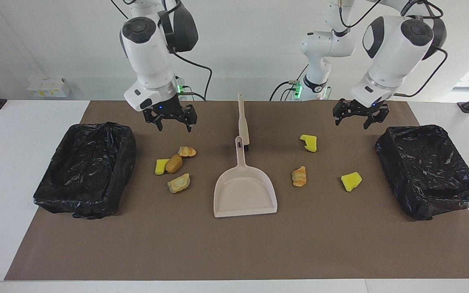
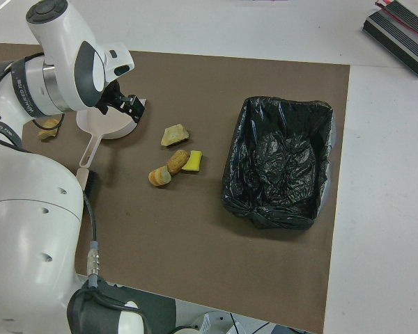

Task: Sweep and dump trash in bin
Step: 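Reach the right gripper to the dustpan handle and grasp it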

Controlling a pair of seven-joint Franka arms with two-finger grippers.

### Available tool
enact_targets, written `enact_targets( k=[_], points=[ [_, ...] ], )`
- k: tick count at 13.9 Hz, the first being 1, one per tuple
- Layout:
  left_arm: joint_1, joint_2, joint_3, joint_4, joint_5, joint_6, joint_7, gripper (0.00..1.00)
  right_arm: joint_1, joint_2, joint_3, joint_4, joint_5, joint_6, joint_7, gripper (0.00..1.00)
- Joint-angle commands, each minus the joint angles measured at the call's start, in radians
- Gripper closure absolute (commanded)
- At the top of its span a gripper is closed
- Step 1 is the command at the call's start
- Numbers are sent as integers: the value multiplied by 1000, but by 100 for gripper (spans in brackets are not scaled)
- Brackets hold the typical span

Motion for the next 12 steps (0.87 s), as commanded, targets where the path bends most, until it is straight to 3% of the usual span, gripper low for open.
enact_targets(
  k=[1, 5, 9, 12],
  points=[
    [-86, -42, 17, -114, -6, 90, -72, 0, 27, 26, -2, -6, 64, 47, 35, 0],
    [-164, -161, 15, -368, -13, 300, -149, 0, 60, 38, -2, -23, 67, 48, 41, 0],
    [-278, -181, 15, -490, -13, 403, -262, 0, 108, 87, -1, -28, 67, 104, 109, 0],
    [-385, -259, 15, -687, -13, 586, -368, 0, 130, 110, -1, -39, 67, 131, 110, 0]
  ],
)
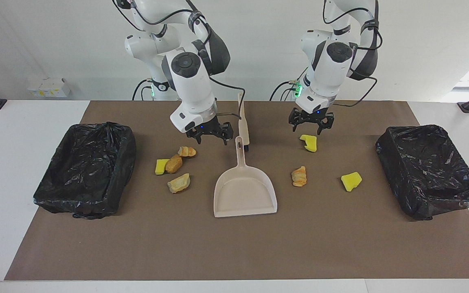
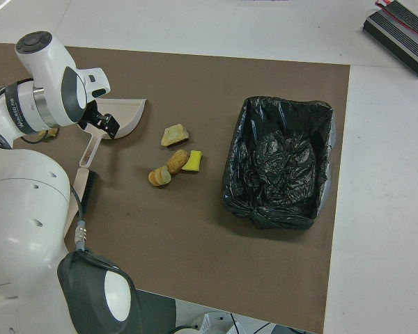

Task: Sweep and dump trash in bin
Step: 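Reach the right gripper to the dustpan handle and grasp it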

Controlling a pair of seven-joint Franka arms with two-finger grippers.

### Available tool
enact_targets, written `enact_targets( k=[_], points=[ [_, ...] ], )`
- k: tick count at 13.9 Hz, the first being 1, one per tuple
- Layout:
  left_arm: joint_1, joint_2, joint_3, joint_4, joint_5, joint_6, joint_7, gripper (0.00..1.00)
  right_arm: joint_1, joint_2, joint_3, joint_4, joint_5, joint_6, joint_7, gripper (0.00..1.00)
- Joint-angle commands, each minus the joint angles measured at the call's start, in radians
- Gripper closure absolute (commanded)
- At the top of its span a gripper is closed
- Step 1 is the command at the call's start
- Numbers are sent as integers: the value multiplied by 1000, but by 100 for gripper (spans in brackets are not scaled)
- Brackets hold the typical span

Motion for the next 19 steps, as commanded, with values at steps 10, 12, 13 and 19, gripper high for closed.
enact_targets(
  k=[10, 12, 13, 19],
  points=[
    [-236, -89, -186, -220, -8, 246, -503, 0, 117, 141, -1, -26, -12, 179, -31, 0],
    [-236, -71, -243, -213, -6, 261, -572, 0, 126, 139, -1, -25, -31, 174, -39, 0],
    [-236, -68, -260, -205, -6, 275, -621, 0, 126, 139, -1, -25, -51, 173, -39, 2],
    [-242, 21, -321, -154, 5, 318, -753, 0, 140, 134, 0, -22, -158, 154, -85, 56]
  ],
)
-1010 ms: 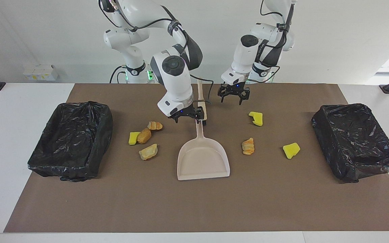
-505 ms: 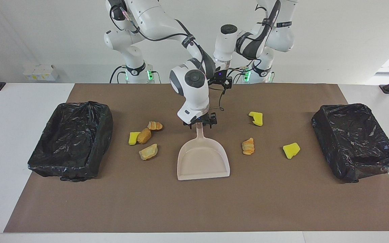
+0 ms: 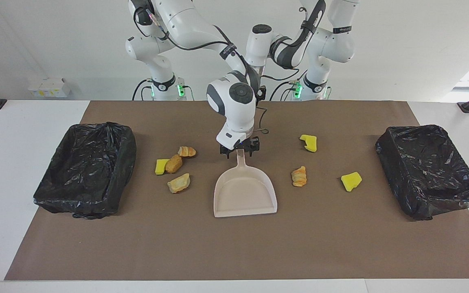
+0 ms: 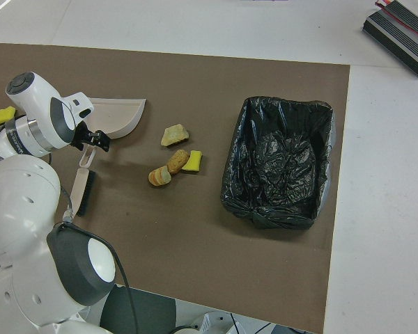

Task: Sweep and dump trash in bin
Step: 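Reach the right gripper to the dustpan handle and grasp it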

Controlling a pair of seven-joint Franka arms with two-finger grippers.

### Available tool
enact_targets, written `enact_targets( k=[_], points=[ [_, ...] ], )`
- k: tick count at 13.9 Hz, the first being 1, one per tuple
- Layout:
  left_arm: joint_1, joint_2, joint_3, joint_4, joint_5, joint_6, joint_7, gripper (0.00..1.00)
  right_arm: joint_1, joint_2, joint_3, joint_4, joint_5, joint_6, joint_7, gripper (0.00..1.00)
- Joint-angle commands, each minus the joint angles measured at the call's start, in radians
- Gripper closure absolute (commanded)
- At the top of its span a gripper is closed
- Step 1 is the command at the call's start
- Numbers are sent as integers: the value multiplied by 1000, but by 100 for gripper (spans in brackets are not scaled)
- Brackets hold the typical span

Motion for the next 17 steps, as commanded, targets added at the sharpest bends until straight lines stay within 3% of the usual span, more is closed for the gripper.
enact_targets(
  k=[1, 2, 5, 8, 10, 15, 16, 17],
  points=[
    [-13, 57, 9, 37, 4, 18, -21, 0, 1, -11, -1, 2, -19, -16, -26, 83],
    [-13, 57, 9, 39, 6, 18, -22, 0, 6, -10, -1, 5, -17, -16, -14, 100],
    [-13, 57, 9, 39, 11, 16, -31, 0, 5, -10, -1, 17, 1, -21, 8, 100],
    [-12, 59, 9, 39, 23, 18, -31, 32, -9, -13, 3, 28, 36, -25, -13, 100],
    [-10, 59, 9, 37, 24, 16, -31, 48, -21, -31, 1, 28, 76, -25, -134, 100],
    [-9, 59, 9, 37, 24, 11, -31, 50, -149, -128, -1, 26, 62, -103, -574, 100],
    [-7, 59, 9, 37, 24, 11, -30, 54, -167, -140, -2, 26, 61, -128, -643, 100],
    [-7, 59, 8, 36, 24, 11, -30, 80, -185, -149, -2, 26, 61, -149, -703, 100]
  ],
)
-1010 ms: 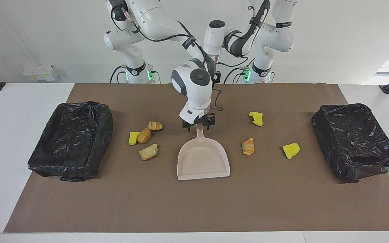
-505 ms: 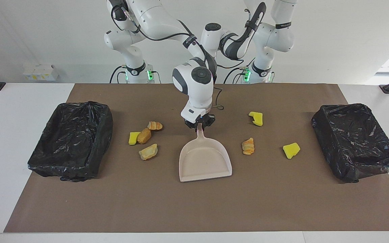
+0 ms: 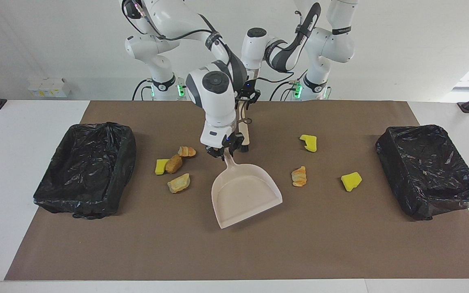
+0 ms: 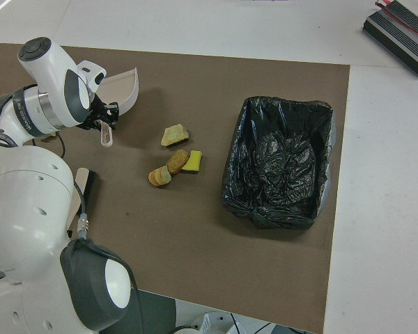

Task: Sweep and dump trash in bin
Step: 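Reach the right gripper to the dustpan handle and grasp it, then lift the dustpan with the right gripper while the left gripper grasps the brush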

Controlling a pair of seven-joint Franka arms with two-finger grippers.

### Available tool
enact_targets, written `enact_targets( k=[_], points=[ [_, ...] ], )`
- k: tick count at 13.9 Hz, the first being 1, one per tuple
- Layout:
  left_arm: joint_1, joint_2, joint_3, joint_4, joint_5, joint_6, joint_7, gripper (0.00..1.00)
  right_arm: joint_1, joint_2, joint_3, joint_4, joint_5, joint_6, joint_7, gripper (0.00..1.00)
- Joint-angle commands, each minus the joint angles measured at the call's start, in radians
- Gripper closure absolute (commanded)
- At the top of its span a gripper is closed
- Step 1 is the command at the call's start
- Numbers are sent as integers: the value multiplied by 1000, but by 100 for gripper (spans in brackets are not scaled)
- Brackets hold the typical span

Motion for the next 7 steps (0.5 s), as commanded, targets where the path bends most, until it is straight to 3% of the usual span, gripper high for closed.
enact_targets(
  k=[1, 7],
  points=[
    [-5, 7, 6, 1, 22, 11, -19, 100, -47, -38, 9, -10, 4, -56, -197, 100],
    [17, -3, 11, 5, 24, -18, -14, 100, -139, -41, 5, -17, -19, -87, -752, 100]
  ],
)
